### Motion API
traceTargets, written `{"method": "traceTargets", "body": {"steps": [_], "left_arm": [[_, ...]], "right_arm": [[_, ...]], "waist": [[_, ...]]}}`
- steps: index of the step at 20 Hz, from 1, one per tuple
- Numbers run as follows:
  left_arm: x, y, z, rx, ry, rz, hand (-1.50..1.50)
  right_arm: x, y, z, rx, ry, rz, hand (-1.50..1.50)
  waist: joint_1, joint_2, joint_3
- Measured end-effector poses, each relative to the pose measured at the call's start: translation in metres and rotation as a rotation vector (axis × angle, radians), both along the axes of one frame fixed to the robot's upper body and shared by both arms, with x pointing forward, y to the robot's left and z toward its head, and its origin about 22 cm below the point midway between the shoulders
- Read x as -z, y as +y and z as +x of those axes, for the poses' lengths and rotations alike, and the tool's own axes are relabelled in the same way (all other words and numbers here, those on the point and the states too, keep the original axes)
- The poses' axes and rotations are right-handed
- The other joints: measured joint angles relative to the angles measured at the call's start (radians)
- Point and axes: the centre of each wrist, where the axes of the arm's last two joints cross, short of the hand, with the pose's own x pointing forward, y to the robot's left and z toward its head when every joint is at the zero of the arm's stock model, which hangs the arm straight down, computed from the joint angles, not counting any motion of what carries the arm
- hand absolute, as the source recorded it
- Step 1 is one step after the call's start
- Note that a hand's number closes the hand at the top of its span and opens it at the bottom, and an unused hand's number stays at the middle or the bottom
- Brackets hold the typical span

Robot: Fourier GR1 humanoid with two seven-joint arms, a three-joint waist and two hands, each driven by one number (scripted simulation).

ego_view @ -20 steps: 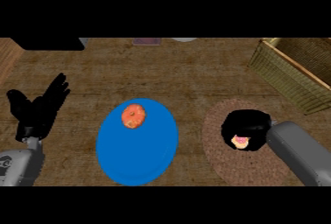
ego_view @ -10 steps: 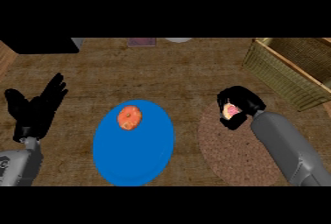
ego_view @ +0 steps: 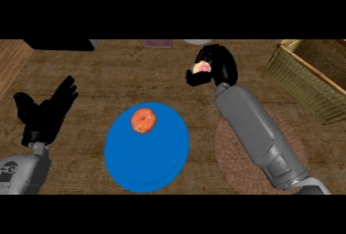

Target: Pick the cupcake from the placemat and place it in the basket

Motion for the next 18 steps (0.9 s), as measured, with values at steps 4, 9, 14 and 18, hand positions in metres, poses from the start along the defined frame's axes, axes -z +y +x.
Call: {"method": "traceTargets", "body": {"steps": [4,9,14,18], "left_arm": [[-0.006,0.000,0.005,-0.004,-0.003,0.007,0.00],[-0.004,0.002,0.005,-0.011,-0.001,0.005,0.00],[-0.006,0.003,0.005,-0.007,-0.005,0.005,0.00],[-0.003,0.001,0.004,-0.011,-0.006,0.002,0.00]], "right_arm": [[-0.060,0.045,0.009,0.165,-0.134,0.014,1.50],[-0.125,0.085,0.014,0.313,-0.209,-0.028,1.50],[-0.177,0.091,0.021,0.431,-0.244,-0.106,1.50],[-0.207,0.078,0.028,0.515,-0.272,-0.133,1.50]], "waist": [[-0.002,-0.001,-0.001],[-0.012,0.001,0.000],[-0.014,0.007,0.001],[-0.012,0.011,0.002]]}}
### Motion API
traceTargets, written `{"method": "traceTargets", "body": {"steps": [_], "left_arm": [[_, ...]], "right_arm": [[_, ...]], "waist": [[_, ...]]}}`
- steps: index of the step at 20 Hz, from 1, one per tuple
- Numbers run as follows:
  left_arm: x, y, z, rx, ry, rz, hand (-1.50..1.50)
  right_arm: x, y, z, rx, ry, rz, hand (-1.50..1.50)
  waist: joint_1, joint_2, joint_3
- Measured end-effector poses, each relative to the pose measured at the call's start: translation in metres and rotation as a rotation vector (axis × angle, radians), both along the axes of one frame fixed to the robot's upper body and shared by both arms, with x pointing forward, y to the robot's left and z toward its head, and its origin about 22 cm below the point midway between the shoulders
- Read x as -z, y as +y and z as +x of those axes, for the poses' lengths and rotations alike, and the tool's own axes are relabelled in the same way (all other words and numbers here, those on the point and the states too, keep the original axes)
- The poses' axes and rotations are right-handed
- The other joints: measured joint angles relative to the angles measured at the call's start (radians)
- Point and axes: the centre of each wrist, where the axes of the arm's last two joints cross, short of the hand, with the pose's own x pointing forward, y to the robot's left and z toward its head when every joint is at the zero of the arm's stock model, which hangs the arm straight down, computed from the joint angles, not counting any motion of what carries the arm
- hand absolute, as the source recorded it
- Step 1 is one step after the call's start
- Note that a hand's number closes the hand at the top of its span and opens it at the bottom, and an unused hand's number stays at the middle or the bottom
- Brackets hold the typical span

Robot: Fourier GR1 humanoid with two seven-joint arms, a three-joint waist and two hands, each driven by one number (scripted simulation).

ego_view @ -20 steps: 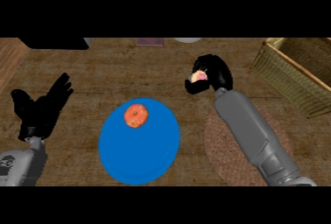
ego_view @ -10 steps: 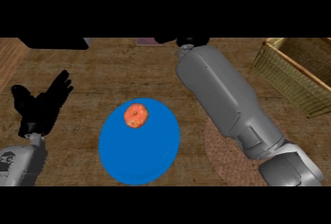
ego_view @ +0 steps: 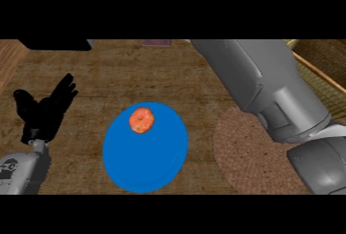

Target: Pick the cupcake from the placemat and place it in the basket

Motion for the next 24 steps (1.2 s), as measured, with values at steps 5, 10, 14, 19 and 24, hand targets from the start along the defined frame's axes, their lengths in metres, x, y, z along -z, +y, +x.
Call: {"method": "traceTargets", "body": {"steps": [5,10,14,19,24], "left_arm": [[-0.002,0.001,-0.002,0.011,0.001,-0.001,0.00],[-0.007,-0.002,0.003,0.017,-0.009,-0.001,0.00],[-0.001,-0.005,0.001,0.015,-0.005,-0.001,0.00],[-0.003,0.001,-0.001,0.010,-0.007,-0.005,0.00],[0.002,0.002,-0.005,0.002,-0.004,-0.001,0.00]], "right_arm": [[-0.028,-0.031,0.011,0.103,-0.033,-0.019,1.50],[-0.038,-0.066,0.021,0.213,-0.033,-0.057,1.50],[-0.044,-0.097,0.027,0.303,-0.026,-0.100,1.50],[-0.039,-0.136,0.032,0.383,0.000,-0.098,1.50],[-0.017,-0.175,0.035,0.419,0.028,-0.093,1.50]], "waist": [[0.006,0.004,0.001],[0.011,0.009,0.001],[0.008,0.008,0.000],[0.004,0.006,0.001],[-0.002,0.005,0.002]]}}
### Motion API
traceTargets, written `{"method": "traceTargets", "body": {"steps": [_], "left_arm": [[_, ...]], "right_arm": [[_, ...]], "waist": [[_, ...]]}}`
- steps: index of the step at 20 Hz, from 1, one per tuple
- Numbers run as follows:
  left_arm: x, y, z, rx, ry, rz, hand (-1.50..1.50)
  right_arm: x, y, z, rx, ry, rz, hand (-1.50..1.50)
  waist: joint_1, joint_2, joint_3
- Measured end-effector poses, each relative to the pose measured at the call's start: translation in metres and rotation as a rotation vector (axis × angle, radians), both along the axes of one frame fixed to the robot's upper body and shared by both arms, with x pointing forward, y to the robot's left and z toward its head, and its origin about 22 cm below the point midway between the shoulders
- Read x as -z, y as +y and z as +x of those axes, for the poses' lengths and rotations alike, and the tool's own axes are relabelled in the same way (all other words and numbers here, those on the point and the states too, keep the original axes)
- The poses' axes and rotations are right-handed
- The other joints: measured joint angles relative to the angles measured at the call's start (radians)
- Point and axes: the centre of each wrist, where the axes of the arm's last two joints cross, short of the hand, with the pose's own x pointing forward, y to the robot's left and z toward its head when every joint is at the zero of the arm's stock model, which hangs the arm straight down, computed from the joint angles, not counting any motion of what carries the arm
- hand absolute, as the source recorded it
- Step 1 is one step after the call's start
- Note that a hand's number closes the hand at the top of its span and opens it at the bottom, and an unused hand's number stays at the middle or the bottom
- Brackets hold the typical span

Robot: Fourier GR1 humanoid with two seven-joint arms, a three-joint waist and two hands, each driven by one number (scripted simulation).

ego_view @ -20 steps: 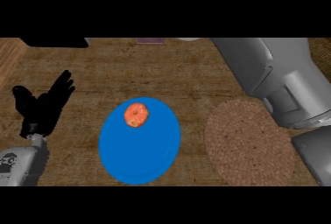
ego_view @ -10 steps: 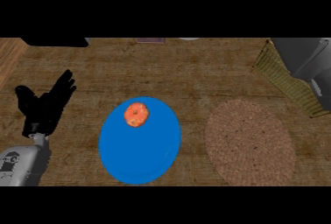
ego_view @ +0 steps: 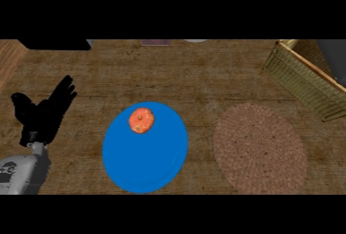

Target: Pick the cupcake from the placemat and place it in the basket

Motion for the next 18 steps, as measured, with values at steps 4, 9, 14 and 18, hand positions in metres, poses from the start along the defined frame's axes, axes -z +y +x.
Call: {"method": "traceTargets", "body": {"steps": [4,9,14,18], "left_arm": [[0.002,0.003,-0.002,-0.010,-0.001,-0.001,0.00],[-0.003,0.002,-0.003,-0.006,-0.002,0.001,0.00],[0.000,0.000,-0.003,-0.001,-0.003,0.000,0.00],[-0.005,-0.002,0.000,0.003,-0.007,-0.001,0.00]], "right_arm": [[0.013,-0.024,-0.001,0.008,0.000,0.010,1.50],[0.040,-0.054,-0.004,0.010,-0.016,0.023,1.50],[0.059,-0.084,-0.008,0.096,-0.054,0.042,-1.50],[0.071,-0.105,-0.013,0.138,-0.064,0.070,-1.50]], "waist": [[-0.004,-0.002,0.000],[-0.002,-0.001,0.000],[-0.001,0.001,0.000],[0.000,0.001,0.001]]}}
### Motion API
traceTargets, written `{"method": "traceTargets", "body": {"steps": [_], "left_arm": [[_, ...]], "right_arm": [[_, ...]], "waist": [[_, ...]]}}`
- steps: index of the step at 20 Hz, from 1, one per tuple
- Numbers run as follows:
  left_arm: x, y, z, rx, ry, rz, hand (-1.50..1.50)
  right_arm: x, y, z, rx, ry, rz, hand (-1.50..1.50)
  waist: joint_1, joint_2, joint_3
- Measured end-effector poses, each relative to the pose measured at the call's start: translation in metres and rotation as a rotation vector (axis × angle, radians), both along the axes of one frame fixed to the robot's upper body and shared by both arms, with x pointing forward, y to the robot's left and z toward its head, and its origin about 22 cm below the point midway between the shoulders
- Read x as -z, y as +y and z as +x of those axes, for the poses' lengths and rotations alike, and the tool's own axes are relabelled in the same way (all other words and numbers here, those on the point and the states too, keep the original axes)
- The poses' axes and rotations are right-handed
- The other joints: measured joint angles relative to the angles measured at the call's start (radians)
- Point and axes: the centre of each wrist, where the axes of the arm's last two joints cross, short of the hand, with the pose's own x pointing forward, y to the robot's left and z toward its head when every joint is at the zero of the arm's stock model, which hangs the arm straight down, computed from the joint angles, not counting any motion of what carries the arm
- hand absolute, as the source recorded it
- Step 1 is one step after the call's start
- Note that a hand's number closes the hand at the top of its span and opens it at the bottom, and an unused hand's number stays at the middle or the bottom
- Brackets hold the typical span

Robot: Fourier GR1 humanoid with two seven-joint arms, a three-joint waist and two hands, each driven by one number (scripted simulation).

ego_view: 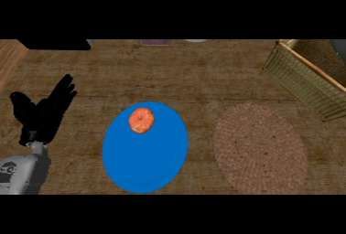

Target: Pick the cupcake from the placemat and place it in the basket

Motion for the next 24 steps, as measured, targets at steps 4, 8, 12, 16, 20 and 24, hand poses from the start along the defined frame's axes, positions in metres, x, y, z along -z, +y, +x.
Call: {"method": "traceTargets", "body": {"steps": [4,8,12,16,20,24], "left_arm": [[-0.004,-0.001,-0.002,0.006,0.001,-0.005,0.00],[-0.003,-0.004,-0.003,0.003,0.001,-0.001,0.00],[-0.004,0.000,-0.005,-0.006,0.007,0.003,0.00],[-0.001,0.007,-0.007,-0.031,0.018,0.006,0.00],[0.003,0.016,-0.013,-0.055,0.027,-0.002,0.00],[0.008,0.022,-0.019,-0.084,0.038,-0.002,0.00]], "right_arm": [[0.008,-0.011,-0.004,-0.019,-0.017,-0.001,-1.50],[0.000,-0.023,-0.008,-0.040,-0.086,0.001,-1.50],[-0.012,-0.033,-0.012,0.005,-0.207,0.037,-1.50],[-0.022,-0.046,-0.020,0.050,-0.337,0.099,-1.50],[-0.024,-0.068,-0.036,0.081,-0.434,0.160,-1.50],[-0.015,-0.082,-0.057,0.062,-0.460,0.217,-1.50]], "waist": [[0.003,0.000,0.000],[0.004,0.001,0.001],[-0.001,-0.002,0.000],[-0.025,-0.012,0.000],[-0.050,-0.021,0.000],[-0.079,-0.032,-0.001]]}}
